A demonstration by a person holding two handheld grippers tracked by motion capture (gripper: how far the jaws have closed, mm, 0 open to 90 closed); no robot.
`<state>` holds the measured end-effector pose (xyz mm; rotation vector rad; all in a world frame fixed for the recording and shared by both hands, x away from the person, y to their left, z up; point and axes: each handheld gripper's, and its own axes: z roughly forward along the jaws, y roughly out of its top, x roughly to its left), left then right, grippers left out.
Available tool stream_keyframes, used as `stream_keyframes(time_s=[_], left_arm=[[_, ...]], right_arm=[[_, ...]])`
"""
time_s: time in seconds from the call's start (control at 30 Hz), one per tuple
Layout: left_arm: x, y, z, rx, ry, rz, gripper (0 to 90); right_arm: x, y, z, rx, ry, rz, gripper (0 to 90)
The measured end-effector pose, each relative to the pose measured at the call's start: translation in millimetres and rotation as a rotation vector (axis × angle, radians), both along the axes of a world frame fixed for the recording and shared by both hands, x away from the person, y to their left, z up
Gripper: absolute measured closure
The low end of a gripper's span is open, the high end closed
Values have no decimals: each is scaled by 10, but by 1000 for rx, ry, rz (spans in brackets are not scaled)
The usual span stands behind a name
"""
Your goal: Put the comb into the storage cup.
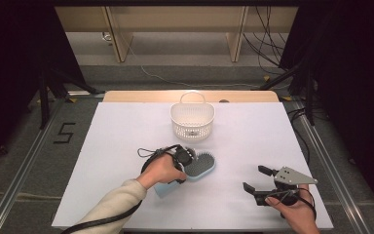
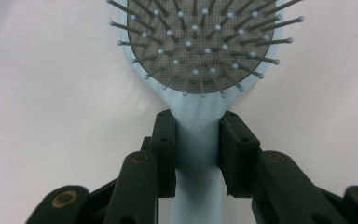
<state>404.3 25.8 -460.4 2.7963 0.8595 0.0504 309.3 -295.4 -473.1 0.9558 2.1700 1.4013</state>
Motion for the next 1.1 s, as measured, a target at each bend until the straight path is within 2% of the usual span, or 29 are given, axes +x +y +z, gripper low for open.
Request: stream_keyframes(time_s=[0.47, 0.87, 1.1], left_arm=[[-10, -3, 8, -23, -8, 2, 696], [-33, -11, 82, -44, -21, -6, 697], [-34, 0, 131, -69, -46, -7, 696]], right_arm=[[0, -1, -1, 0, 2, 1, 151], [0, -2, -2, 2, 1, 0, 151], [0, -2, -2, 2, 0, 2, 151]])
